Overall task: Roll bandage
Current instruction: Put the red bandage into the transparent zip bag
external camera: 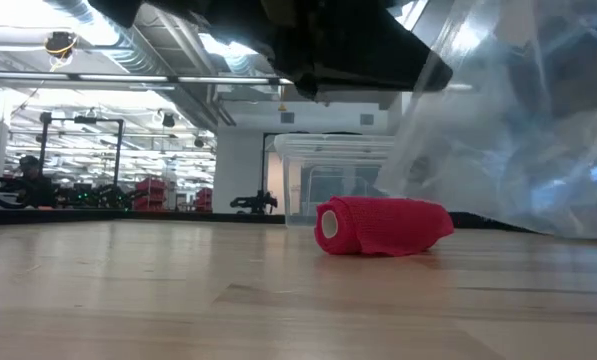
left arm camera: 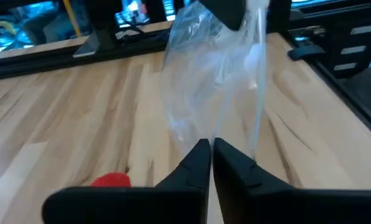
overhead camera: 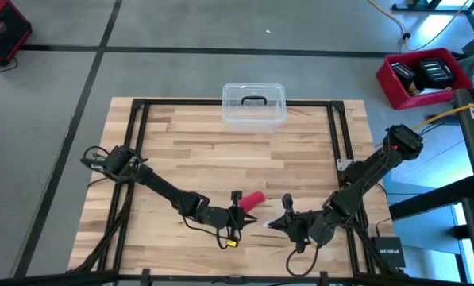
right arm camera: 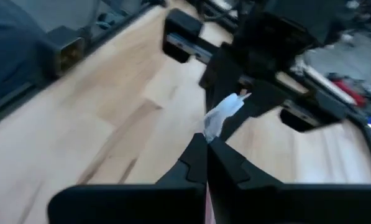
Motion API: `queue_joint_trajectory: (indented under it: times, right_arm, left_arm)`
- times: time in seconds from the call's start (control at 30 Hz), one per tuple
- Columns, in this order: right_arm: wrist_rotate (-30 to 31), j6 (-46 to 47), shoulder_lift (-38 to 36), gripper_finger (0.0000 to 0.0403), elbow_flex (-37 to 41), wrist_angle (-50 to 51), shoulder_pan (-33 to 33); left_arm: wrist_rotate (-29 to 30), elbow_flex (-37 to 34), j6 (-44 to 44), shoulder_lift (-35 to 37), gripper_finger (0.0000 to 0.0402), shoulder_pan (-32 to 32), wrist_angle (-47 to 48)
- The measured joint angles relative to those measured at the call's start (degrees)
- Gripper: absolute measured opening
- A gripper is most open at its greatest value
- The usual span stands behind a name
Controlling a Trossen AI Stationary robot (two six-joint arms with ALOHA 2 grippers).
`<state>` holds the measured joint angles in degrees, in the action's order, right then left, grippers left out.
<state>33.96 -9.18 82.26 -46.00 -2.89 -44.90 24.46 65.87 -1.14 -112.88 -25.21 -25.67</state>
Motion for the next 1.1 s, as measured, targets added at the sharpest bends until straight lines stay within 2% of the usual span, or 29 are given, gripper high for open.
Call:
queue_joint_trajectory:
  times: [0.07,0.17,0.3,0.4,0.47,0.6,0.67,0.77,0.9,1.03,1.1]
  right_arm:
    - [3.8,0.1,-0.4,0.0005,-0.4,1.3,-0.1]
    - [7.9,0.9,-1.7,0.0025,-4.4,9.5,-0.1]
    - [9.5,6.4,-3.1,0.0077,-12.0,24.1,-0.1]
    - [8.3,7.6,-3.1,0.0110,-17.6,33.0,-0.1]
    - [7.7,7.5,-3.3,0.0125,-19.7,31.5,-0.1]
    - [6.8,3.0,-2.6,0.0135,-19.5,16.9,1.9]
    - [4.9,-1.0,-1.8,0.0134,-18.4,9.3,3.6]
    - [-0.1,-6.6,1.0,0.0133,-17.6,3.1,6.8]
    - [-1.9,-13.0,5.6,0.0133,-17.5,4.7,11.1]
    - [1.5,-18.5,8.3,0.0133,-17.4,10.6,14.8]
    - [1.4,-19.7,8.4,0.0133,-17.4,11.3,15.9]
  left_arm:
    - [2.8,0.0,-1.1,1.3,0.0008,-0.4,2.6]
    - [9.9,0.1,-3.3,4.5,0.0003,-1.2,9.3]
    - [18.1,0.0,-5.0,9.5,0.0002,-2.7,18.4]
    - [23.6,0.0,-6.3,13.5,0.0002,-3.7,22.6]
    - [25.5,0.0,-7.8,15.1,0.0002,-3.8,24.2]
    - [25.7,0.0,-10.8,15.0,0.0002,-2.4,24.7]
    - [25.8,0.0,-12.6,14.3,0.0001,-1.6,24.6]
    - [25.8,0.0,-15.3,13.1,0.0001,-0.5,25.3]
    - [25.8,0.0,-16.4,12.7,0.0001,0.3,25.1]
    - [25.8,0.0,-14.6,12.5,0.0001,0.7,25.2]
    - [25.8,0.0,-13.7,12.5,0.0001,0.7,25.2]
